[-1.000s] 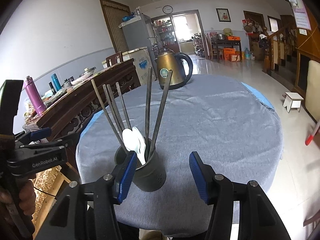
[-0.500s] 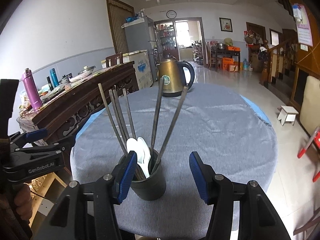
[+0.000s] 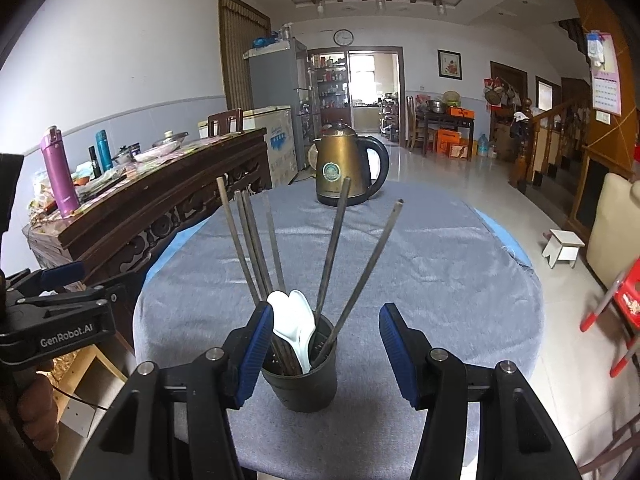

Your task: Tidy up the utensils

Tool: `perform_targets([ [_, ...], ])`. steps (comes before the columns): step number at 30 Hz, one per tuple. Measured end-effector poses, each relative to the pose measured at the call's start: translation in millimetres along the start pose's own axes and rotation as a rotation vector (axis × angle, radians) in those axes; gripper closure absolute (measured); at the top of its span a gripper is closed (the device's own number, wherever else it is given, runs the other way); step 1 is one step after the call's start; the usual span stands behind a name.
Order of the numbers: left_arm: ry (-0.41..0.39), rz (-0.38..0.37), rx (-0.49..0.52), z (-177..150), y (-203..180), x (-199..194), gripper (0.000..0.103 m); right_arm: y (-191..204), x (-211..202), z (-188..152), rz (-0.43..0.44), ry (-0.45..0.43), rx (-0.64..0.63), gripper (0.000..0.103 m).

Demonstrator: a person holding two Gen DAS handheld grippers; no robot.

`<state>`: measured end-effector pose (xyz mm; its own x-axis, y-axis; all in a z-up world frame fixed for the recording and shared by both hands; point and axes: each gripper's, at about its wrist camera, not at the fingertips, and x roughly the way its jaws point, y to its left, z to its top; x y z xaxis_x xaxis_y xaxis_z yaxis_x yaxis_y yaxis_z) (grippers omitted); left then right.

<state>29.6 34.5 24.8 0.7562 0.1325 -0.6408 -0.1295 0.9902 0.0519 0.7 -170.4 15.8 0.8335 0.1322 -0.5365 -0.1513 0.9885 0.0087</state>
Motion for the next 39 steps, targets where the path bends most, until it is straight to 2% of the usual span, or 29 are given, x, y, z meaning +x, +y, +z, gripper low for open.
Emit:
perform_targets([
  [3, 0.004, 0.004, -0.007, 0.4, 1.3, 2.4, 0.018, 1.0, 0.4, 1.4, -0.002, -0.005, -0.002, 0.04],
  [24, 0.045, 0.044, -0.039, -0.7, -8.1, 6.9, 0.018, -16.3, 10.9, 8.4, 0.036, 0.002, -0.001, 0.04],
  [39, 0.037, 0.003, -0.023, 0.9, -10.0, 8.1, 0.018, -20.9, 10.6, 9.2, -0.014, 0.006, 0.021, 0.04],
])
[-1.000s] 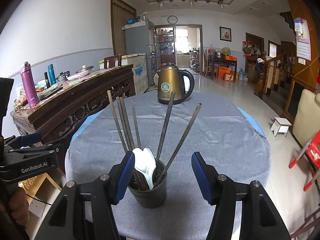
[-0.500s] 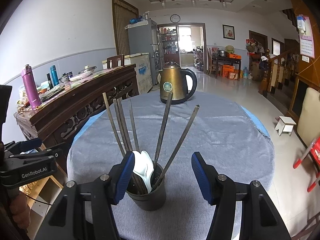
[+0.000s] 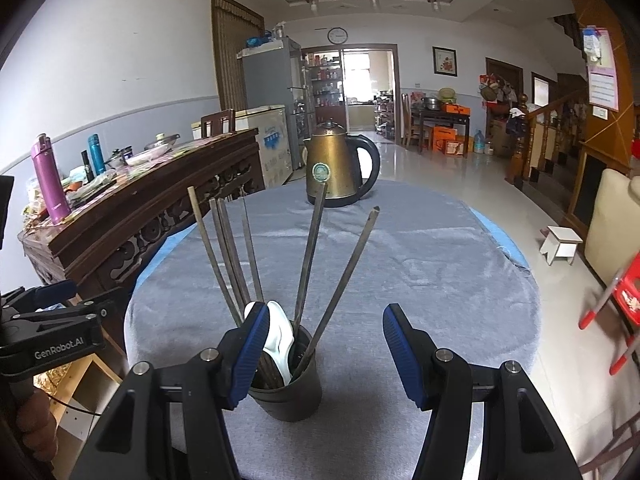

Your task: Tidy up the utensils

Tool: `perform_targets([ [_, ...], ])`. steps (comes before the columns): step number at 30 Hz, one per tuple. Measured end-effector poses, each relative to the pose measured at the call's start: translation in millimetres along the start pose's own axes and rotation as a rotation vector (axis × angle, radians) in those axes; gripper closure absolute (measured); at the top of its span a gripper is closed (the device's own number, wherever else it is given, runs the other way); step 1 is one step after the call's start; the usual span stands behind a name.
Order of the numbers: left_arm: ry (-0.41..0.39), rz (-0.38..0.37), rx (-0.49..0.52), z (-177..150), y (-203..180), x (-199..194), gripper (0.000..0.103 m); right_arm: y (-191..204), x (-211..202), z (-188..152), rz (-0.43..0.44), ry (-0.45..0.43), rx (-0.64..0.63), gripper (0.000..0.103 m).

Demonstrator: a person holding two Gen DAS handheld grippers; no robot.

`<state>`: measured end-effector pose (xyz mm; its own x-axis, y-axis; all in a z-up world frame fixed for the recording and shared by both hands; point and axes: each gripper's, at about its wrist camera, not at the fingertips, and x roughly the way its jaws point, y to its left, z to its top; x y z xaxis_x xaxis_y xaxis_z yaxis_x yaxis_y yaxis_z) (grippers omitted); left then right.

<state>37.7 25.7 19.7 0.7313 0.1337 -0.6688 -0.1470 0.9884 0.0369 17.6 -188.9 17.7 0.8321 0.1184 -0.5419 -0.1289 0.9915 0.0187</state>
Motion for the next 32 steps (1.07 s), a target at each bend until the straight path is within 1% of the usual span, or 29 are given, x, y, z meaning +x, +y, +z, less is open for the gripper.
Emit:
perform_targets([
  [4, -0.011, -0.02, 0.025, -0.9, -1.2, -3.8, 0.018, 0.1, -4.7, -1.7, -0.021, -0.005, 0.016, 0.04],
  [14, -0.023, -0.061, 0.048, -2.7, 4.9, -14.0, 0.018, 10.9, -16.6, -7.1, -0.065, -0.005, 0.029, 0.04],
  [21, -0.038, -0.08, 0.084, -6.4, 7.8, -25.2, 0.018, 19.6, -26.2, -9.7, -0.081, -0.02, 0.041, 0.04],
  [24, -0.046, -0.081, 0.084, -6.9, 10.2, -27.8, 0.018, 20.6, -28.8, -11.0, -0.08, -0.021, 0.044, 0.04],
  [29, -0.05, -0.086, 0.066, -7.5, 12.3, -23.1, 0.018, 16.8, -26.3, -10.6, -0.084, -0.014, 0.051, 0.04],
  [31, -0.035, -0.083, 0.052, -6.4, 15.2, -13.8, 0.018, 11.6, -24.2, -10.0, -0.091, -0.021, 0.053, 0.04],
  [32, -0.02, -0.079, 0.045, -4.8, 17.4, -4.9, 0.018, 7.4, -23.2, -10.5, -0.096, -0.023, 0.058, 0.038],
])
